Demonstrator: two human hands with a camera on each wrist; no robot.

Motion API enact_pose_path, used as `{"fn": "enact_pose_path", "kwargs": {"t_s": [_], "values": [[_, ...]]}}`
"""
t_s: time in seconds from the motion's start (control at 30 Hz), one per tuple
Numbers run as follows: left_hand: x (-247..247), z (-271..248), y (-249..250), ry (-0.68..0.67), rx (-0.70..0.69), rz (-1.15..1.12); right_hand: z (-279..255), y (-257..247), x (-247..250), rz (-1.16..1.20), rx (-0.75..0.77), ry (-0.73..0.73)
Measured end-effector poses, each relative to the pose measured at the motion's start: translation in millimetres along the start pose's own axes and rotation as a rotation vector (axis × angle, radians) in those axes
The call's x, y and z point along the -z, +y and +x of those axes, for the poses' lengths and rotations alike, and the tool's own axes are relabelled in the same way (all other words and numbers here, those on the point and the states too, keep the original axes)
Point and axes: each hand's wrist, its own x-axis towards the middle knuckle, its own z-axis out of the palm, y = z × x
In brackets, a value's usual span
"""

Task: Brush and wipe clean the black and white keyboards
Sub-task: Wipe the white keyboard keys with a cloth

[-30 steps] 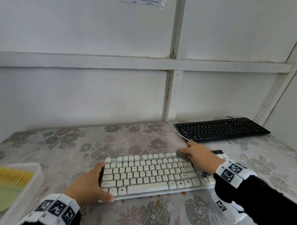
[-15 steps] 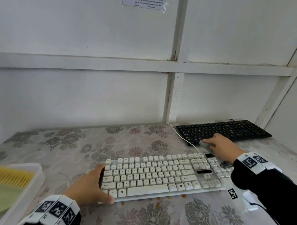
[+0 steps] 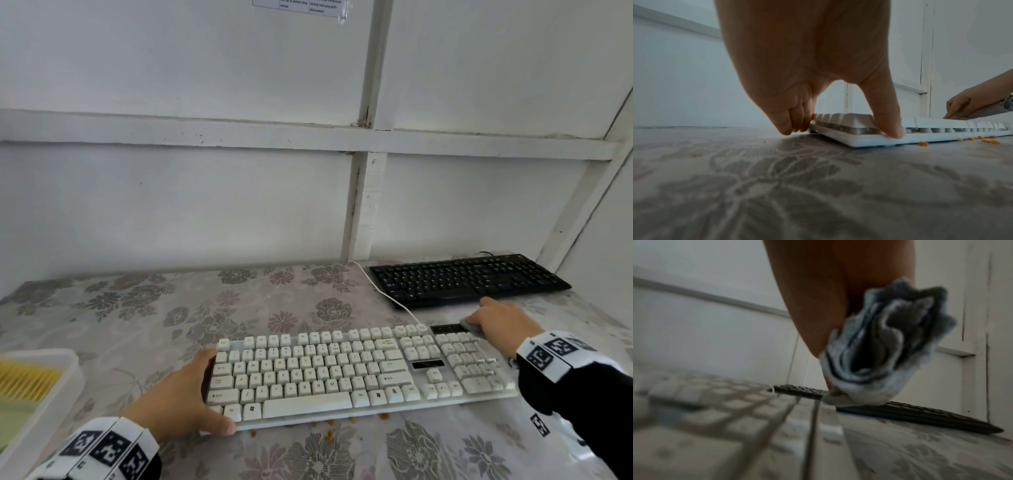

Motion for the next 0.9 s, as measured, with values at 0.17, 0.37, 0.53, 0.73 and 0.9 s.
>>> {"fn": "enact_pose_path", "kwargs": {"t_s": [0.17, 0.37, 0.53, 0.73, 0.9], "values": [[-1, 0, 1, 0.008, -0.007, -0.011, -3, -23, 6, 0.111, 0.225, 0.056], [-1, 0, 0, 0.006, -0.007, -0.017, -6, -25, -8, 0.12, 0.18, 0.021], [-2, 2, -5, -0.014, -0.015, -0.057, 4, -1, -4, 0.017, 0.005, -0.034], [-2, 2, -6, -0.001, -0.01, -0.062, 18, -5, 4, -0.046, -0.052, 0.044], [-3, 2, -4, 0.023, -0.01, -0.039, -7, -88, 32, 0.255, 0.256, 0.032]]}}
